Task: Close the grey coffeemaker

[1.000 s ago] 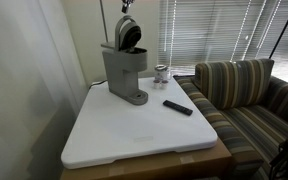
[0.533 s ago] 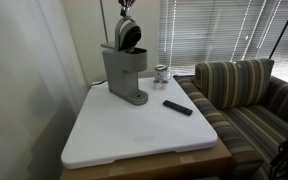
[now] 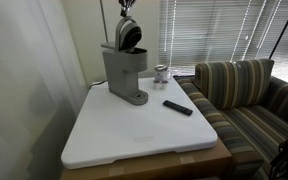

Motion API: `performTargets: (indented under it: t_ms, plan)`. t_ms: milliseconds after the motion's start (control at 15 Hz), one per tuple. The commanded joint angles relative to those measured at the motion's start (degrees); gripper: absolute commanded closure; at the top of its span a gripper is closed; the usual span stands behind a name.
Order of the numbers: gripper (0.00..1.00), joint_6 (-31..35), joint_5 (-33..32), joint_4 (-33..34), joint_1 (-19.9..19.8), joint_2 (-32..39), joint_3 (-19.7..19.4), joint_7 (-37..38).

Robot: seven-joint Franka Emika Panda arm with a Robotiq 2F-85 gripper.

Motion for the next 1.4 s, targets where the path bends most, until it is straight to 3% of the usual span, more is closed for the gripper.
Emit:
performTargets:
  t_ms: [0, 467, 933, 1000, 1067, 1133, 1333]
  plan:
    - [1.0, -2.6, 1.4, -2.1, -1.4, -1.1, 1.2, -0.1]
    - [1.0, -10.5, 1.1, -2.6, -1.4, -1.6, 1.3, 2.3]
    - [1.0, -14.1, 1.1, -3.3, -1.2, 0.1, 1.4, 2.9]
    - [1.0, -17.1, 2.1, 2.6, -0.2, 3.5, -0.1, 3.0]
    - [1.0, -17.9, 2.1, 2.7, -0.2, 3.7, -0.1, 3.0]
    - [1.0, -16.2, 1.0, -2.7, -1.1, 0.8, 1.2, 3.3]
    - [1.0, -16.5, 0.7, -2.4, -0.9, 0.7, 0.9, 3.7]
